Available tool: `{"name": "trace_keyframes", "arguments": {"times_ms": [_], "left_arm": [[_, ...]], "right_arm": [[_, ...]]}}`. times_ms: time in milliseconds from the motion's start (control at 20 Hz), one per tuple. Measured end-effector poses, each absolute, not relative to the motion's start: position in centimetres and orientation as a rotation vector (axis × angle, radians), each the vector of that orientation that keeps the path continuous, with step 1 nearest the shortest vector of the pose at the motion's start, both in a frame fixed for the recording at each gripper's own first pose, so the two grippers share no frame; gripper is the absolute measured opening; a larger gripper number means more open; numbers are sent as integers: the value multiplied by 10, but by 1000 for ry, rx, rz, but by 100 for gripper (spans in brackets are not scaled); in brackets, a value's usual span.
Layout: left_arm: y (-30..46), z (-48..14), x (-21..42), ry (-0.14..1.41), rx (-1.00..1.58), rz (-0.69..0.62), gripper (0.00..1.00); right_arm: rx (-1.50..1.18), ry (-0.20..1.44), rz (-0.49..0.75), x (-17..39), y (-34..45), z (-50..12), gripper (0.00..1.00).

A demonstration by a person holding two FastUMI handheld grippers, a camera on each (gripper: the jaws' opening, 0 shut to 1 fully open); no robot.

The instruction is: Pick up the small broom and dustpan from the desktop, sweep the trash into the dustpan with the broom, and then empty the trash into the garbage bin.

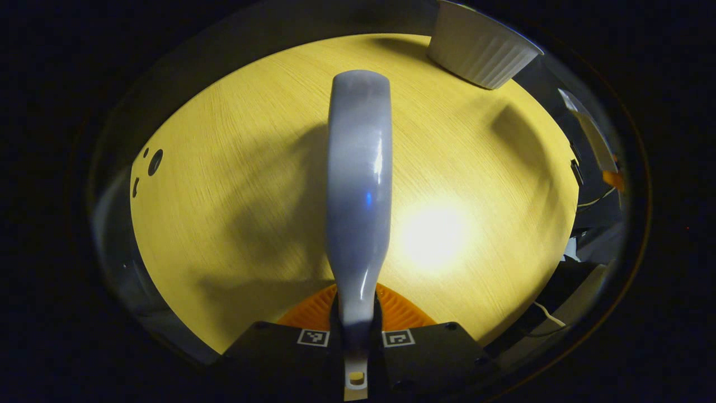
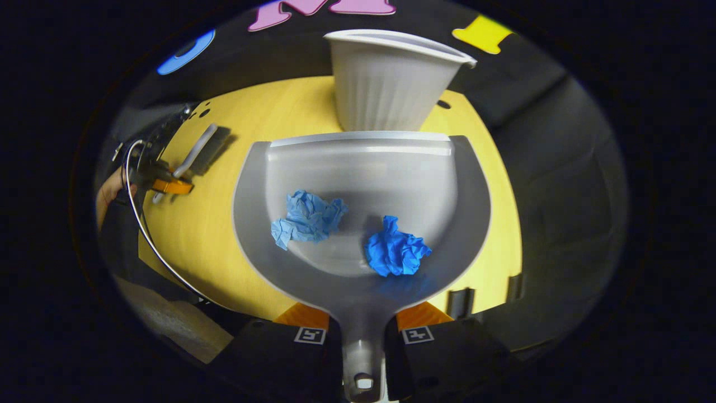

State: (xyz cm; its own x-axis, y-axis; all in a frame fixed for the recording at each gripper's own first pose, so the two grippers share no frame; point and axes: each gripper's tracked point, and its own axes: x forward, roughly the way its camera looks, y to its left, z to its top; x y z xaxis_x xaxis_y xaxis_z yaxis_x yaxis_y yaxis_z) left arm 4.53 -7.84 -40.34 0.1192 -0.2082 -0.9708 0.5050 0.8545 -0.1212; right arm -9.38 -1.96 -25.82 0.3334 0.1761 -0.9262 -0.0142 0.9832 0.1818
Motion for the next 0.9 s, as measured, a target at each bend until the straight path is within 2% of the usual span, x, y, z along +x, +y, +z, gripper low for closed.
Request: {"name": "trace_keyframes", "arguments": {"times_ms": [50,100,200,500,900], "left_arm": [[-81,-401,46,1356,258,-531,20],[-81,-400,47,1356,255,-530,17],[-81,-398,48,1344,260,-534,20],[-80,-398,54,1355,292,-566,20],[-80,-398,53,1373,317,-584,20]], "right_arm": [[149,1211,98,-88,-31,-246,34],[155,1193,69,-81,-44,-230,34],[169,1155,13,-68,-63,-206,34],[96,1048,-96,-15,-95,-158,34],[-133,981,-197,84,-163,-136,34]]}}
